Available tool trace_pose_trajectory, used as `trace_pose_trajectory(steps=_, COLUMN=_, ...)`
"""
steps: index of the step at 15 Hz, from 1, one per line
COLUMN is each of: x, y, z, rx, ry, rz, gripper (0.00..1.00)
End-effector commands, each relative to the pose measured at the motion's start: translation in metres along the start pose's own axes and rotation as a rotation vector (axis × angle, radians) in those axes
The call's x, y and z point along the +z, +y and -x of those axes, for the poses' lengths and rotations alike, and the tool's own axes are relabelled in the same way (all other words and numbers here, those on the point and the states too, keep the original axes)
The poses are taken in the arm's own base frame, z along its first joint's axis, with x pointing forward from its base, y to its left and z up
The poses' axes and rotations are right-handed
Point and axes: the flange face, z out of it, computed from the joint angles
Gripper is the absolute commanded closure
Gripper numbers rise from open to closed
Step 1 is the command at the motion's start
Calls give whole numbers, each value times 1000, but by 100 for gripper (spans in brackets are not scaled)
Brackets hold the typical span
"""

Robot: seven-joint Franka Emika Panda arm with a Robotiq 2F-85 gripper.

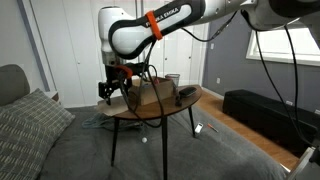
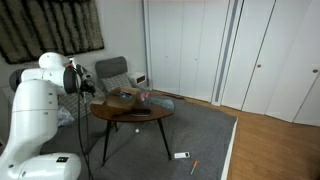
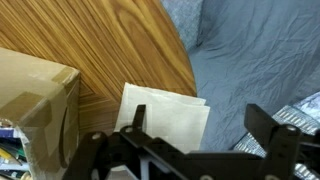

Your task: Wipe the table with the brown cloth

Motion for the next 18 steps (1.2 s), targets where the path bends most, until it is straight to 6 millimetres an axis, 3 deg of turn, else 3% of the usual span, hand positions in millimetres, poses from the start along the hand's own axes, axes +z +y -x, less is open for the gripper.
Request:
trace_pose_trajectory(steps=1, x=16, y=-3, z=-27, rx=70, ry=20, rz=20, gripper=0)
trace_pose_trajectory(steps=7, x=52, y=7, z=-53, rx=128, ry=57, rz=13, gripper=0)
trace_pose_trajectory(steps=14, x=90, y=15, z=-66, rx=150, ry=78, rz=-28, gripper=0)
trace_pose_trajectory(steps=15, x=92, y=16, z=-67, rx=153, ry=83, rz=-33, gripper=4)
trace_pose_trajectory(steps=16, x=95, y=17, z=-68, rx=157, ry=86, rz=-39, gripper=28)
trace_pose_trajectory(steps=18, x=96, y=19, z=-70, rx=160, ry=94, rz=-48, gripper=31)
